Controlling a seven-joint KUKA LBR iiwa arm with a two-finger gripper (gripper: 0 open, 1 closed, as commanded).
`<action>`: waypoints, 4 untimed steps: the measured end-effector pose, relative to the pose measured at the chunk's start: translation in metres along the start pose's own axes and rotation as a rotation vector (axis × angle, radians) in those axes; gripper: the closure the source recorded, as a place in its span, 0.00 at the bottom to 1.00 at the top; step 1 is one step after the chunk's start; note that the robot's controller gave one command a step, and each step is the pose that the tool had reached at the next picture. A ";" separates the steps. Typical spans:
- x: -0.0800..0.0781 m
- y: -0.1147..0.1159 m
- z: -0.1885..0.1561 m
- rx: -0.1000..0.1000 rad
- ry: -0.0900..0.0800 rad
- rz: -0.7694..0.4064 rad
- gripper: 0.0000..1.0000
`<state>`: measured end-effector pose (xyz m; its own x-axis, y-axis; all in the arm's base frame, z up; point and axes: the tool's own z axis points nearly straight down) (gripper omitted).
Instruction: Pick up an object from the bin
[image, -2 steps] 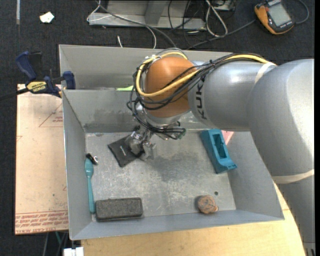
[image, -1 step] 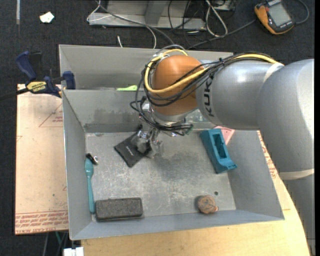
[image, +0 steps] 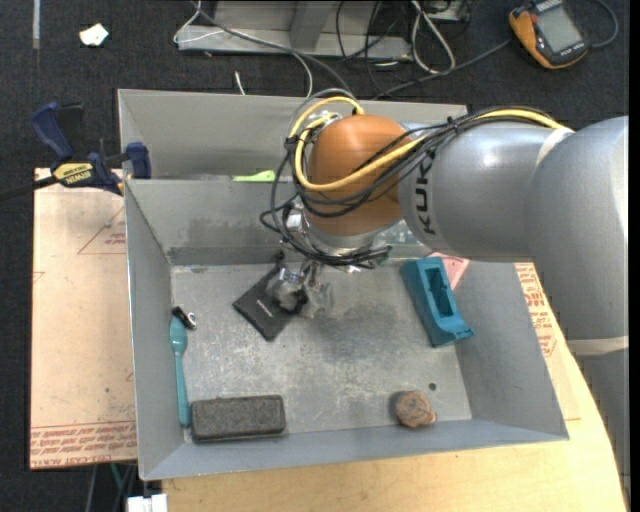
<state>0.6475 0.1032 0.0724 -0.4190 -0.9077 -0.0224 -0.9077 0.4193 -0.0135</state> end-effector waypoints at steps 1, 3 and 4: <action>0.001 0.003 0.000 0.002 0.000 -0.062 1.00; -0.010 0.002 -0.005 0.003 -0.003 -0.384 1.00; -0.010 0.006 -0.047 -0.001 -0.005 -0.550 1.00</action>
Offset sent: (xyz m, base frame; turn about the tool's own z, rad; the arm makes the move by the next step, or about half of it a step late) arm 0.0073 0.0231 0.0098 -0.1470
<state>0.6450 0.1145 0.1191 0.1179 -0.9929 -0.0166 -0.9928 -0.1175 -0.0236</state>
